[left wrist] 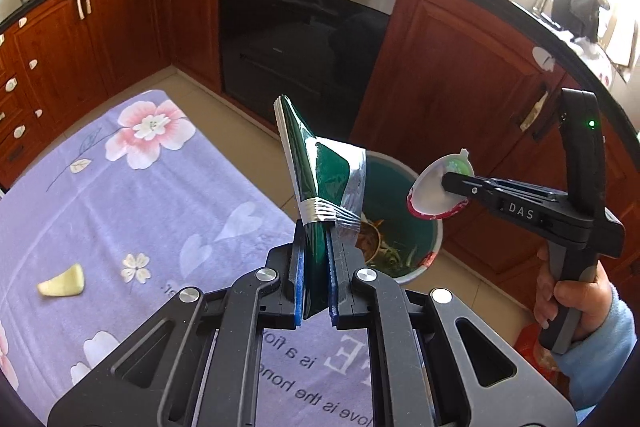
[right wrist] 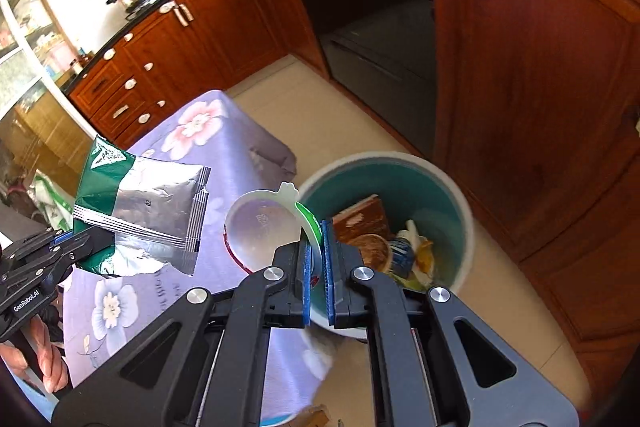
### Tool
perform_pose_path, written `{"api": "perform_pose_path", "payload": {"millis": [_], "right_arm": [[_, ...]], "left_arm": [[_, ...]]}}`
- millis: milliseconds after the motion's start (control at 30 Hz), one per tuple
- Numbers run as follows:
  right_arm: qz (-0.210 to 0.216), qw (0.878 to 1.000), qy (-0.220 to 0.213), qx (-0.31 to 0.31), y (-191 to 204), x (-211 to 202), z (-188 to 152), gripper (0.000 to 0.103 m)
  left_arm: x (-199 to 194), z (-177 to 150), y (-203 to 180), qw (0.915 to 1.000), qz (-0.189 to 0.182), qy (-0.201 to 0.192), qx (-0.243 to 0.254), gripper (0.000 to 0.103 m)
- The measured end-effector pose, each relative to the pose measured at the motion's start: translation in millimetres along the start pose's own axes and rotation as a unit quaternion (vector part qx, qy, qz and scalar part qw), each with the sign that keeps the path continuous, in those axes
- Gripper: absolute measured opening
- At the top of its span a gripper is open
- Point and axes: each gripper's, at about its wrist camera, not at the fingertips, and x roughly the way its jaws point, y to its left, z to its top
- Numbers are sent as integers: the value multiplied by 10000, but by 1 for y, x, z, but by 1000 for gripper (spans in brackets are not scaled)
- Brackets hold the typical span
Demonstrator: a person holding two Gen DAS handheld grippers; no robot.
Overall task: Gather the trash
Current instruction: 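Carry the snack bag and white bowl together over the teal bin, then open both grippers to drop the bag and bowl into the bin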
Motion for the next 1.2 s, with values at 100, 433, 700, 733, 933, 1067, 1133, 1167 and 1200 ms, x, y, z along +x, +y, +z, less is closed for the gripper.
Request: {"api": "perform_pose_path", "payload": {"millis": [100,433,700,733,933,1067,1133,1167,1200], "right_arm": [[-131,9998,36,109,-19,5,1,5],[-322,9981,306,418,-55,30,-2,6],[-504,9965,456,484,-73,41,-1,7],[-526,9963,474,486,-74,42,-1,8],[-569,9958,547,461,-77,47,1,9],[-615,9959,532,403,-74,48,3,14],[-626,9961,490,391,-72,46,3,42],[-654,9962,427,374,-71,45,3,61],[-681,9964,349,351,-70,43,3,64]], "left_arm": [[20,6,-15,9998,-93,145,98,10],[73,13,-47,9974,-327,544,326,10],[105,12,-61,9950,-435,795,427,10],[108,12,-60,9947,-443,820,425,10],[121,12,-62,9936,-483,917,441,10],[126,14,-61,9931,-493,970,436,14],[126,15,-61,9930,-475,976,466,27],[125,16,-61,9933,-436,955,492,32],[124,17,-62,9937,-389,905,526,46]]}}
